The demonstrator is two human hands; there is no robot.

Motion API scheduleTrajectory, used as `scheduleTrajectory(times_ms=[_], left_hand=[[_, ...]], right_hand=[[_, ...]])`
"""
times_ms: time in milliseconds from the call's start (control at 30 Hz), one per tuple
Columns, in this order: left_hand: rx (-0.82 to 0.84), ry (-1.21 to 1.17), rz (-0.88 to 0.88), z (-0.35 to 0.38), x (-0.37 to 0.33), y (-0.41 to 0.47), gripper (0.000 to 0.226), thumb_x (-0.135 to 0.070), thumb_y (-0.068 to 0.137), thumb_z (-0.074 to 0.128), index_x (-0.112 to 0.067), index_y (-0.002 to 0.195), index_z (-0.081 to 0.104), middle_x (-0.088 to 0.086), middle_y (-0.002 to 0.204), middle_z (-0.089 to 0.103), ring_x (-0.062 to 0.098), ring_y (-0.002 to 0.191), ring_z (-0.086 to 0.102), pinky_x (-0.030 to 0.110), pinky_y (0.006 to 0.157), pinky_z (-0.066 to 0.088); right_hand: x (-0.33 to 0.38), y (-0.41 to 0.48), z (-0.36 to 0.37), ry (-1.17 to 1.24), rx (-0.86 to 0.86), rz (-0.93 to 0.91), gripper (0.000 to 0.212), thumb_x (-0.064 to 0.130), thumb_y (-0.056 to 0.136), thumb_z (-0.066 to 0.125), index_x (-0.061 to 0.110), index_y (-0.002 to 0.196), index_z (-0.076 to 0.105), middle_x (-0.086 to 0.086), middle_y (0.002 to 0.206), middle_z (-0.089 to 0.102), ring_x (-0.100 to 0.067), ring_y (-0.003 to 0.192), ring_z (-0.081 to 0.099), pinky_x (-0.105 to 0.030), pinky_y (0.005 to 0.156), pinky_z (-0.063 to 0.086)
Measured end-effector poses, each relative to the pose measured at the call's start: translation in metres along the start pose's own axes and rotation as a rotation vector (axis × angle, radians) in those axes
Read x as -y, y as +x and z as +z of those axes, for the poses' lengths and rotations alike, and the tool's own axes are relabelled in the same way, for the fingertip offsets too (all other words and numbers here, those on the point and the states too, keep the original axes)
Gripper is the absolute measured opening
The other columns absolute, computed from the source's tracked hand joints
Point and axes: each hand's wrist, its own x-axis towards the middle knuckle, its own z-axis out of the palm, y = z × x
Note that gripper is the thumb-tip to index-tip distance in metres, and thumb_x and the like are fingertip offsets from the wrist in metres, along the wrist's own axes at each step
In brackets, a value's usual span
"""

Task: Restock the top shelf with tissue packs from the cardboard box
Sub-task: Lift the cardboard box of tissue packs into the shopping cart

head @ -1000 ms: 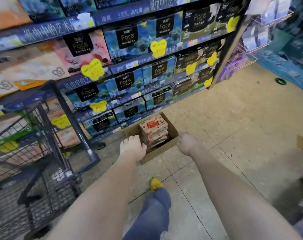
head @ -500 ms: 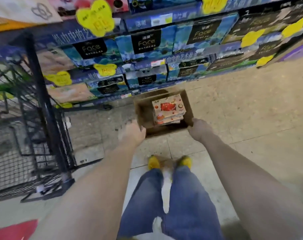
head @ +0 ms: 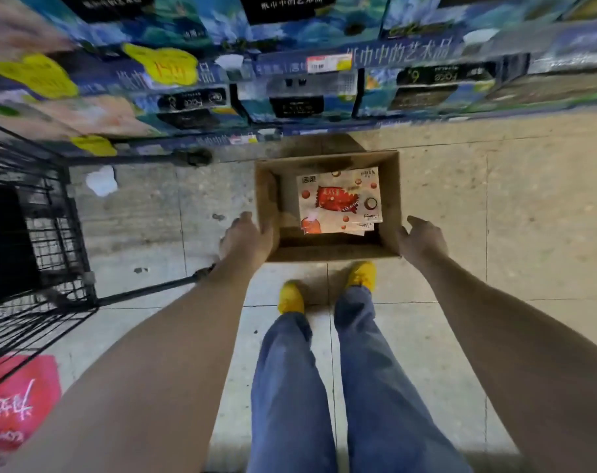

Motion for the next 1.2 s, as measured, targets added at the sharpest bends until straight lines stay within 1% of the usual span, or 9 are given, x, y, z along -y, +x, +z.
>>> scheduleTrajectory(times_ms=[133,267,400,533,633,767,900,1033,1200], left_hand=[[-0.014,0.038,-0.042,0.047,0.007,0.055,0.064,-0.056,0.104,0.042,-0.02,0.156,0.039,0.012,0.154,0.052,0.039,0.131,0.057,0.052,0.104,0.05],[0.0,0.084,-0.064,0.094,0.032,0.115,0.069,-0.06,0.102,0.043,-0.022,0.158,0.033,0.013,0.154,0.052,0.041,0.126,0.06,0.058,0.101,0.052],[-0.004,0.174,-0.068,0.134,0.044,0.162,0.072,-0.051,0.104,0.049,-0.017,0.163,0.024,0.016,0.161,0.041,0.043,0.139,0.049,0.057,0.108,0.045],[-0.048,0.151,-0.101,0.158,0.051,0.196,0.079,-0.045,0.104,0.052,-0.022,0.166,0.009,0.014,0.165,0.035,0.044,0.137,0.05,0.057,0.105,0.049],[-0.056,0.065,-0.13,0.171,0.062,0.22,0.083,-0.049,0.104,0.051,-0.028,0.166,0.001,0.015,0.159,0.046,0.045,0.125,0.061,0.059,0.093,0.058],[-0.062,-0.008,-0.107,0.181,0.07,0.239,0.069,-0.054,0.105,0.043,-0.035,0.164,0.013,0.014,0.145,0.06,0.043,0.115,0.066,0.057,0.088,0.061],[-0.178,-0.027,-0.099,0.185,0.067,0.243,0.058,-0.034,0.11,0.044,-0.037,0.164,0.02,0.014,0.141,0.063,0.043,0.116,0.067,0.054,0.088,0.059],[-0.213,-0.105,-0.087,0.183,0.068,0.238,0.051,-0.02,0.108,0.049,-0.035,0.156,0.038,0.013,0.132,0.069,0.041,0.114,0.068,0.054,0.087,0.061],[-0.21,-0.081,-0.097,0.161,0.072,0.207,0.051,-0.022,0.109,0.048,-0.035,0.158,0.039,0.013,0.132,0.07,0.039,0.113,0.069,0.049,0.084,0.06]], right_hand=[[-0.023,0.07,0.025,0.016,-0.012,0.065,0.052,0.039,0.104,0.049,0.017,0.151,0.049,-0.015,0.15,0.053,-0.038,0.129,0.056,-0.04,0.099,0.05],[-0.039,0.13,0.06,0.025,-0.028,0.078,0.046,0.038,0.103,0.051,0.022,0.146,0.055,-0.014,0.14,0.062,-0.034,0.109,0.067,-0.035,0.084,0.053],[-0.05,0.18,0.088,0.057,-0.074,0.096,0.048,0.035,0.103,0.052,0.024,0.15,0.05,-0.013,0.135,0.066,-0.029,0.096,0.066,-0.03,0.071,0.048],[-0.053,0.214,0.109,0.085,-0.125,0.07,0.062,0.04,0.103,0.051,0.036,0.16,0.027,-0.009,0.148,0.057,-0.035,0.115,0.066,-0.038,0.08,0.058],[-0.057,0.232,0.124,0.131,-0.164,0.064,0.066,0.036,0.103,0.054,0.036,0.161,0.024,-0.005,0.15,0.055,-0.032,0.125,0.063,-0.04,0.091,0.057],[-0.067,0.243,0.134,0.147,-0.24,0.028,0.059,0.032,0.104,0.05,0.036,0.16,0.03,-0.008,0.145,0.06,-0.034,0.12,0.065,-0.038,0.087,0.055],[-0.076,0.249,0.14,0.121,-0.27,-0.029,0.054,0.038,0.103,0.044,0.042,0.156,0.036,-0.006,0.134,0.068,-0.033,0.107,0.07,-0.043,0.082,0.061],[-0.081,0.246,0.136,0.148,-0.259,-0.07,0.045,0.025,0.102,0.045,0.036,0.146,0.051,-0.004,0.117,0.074,-0.031,0.094,0.069,-0.029,0.066,0.052],[-0.084,0.208,0.123,0.164,-0.234,-0.048,0.045,0.021,0.102,0.046,0.037,0.144,0.053,0.002,0.109,0.074,-0.024,0.082,0.067,-0.021,0.058,0.047]])
